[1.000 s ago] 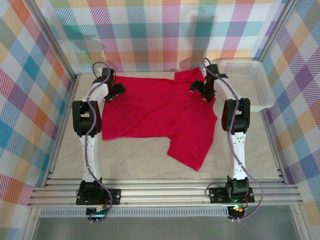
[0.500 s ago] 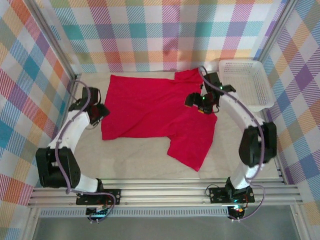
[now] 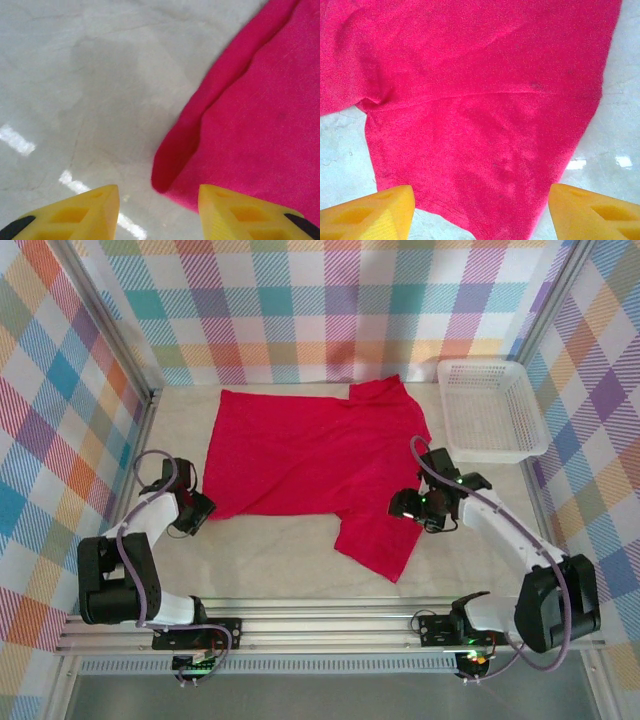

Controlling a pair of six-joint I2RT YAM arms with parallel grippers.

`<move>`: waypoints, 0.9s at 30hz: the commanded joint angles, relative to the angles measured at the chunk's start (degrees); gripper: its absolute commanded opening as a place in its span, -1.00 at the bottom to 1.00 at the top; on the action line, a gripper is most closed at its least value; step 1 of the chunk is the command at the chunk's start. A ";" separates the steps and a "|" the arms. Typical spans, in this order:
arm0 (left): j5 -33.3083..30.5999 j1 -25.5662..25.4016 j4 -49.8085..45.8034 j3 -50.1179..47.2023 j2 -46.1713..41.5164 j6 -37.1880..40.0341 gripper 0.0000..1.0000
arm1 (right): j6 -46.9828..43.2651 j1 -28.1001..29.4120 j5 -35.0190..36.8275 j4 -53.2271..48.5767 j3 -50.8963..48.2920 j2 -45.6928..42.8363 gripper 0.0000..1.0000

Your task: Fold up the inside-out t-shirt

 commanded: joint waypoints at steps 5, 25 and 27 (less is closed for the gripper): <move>-0.72 0.95 4.38 1.82 5.08 -0.31 -0.23 | 3.39 5.18 1.47 -5.49 -4.27 -1.48 0.42; -5.30 1.51 -5.63 7.14 -3.56 3.15 -1.00 | 16.91 20.24 -1.17 3.78 -12.86 4.46 0.05; -5.48 1.52 -5.82 7.34 -3.19 3.25 -1.00 | 17.49 20.40 -1.18 5.36 -13.69 5.35 -0.05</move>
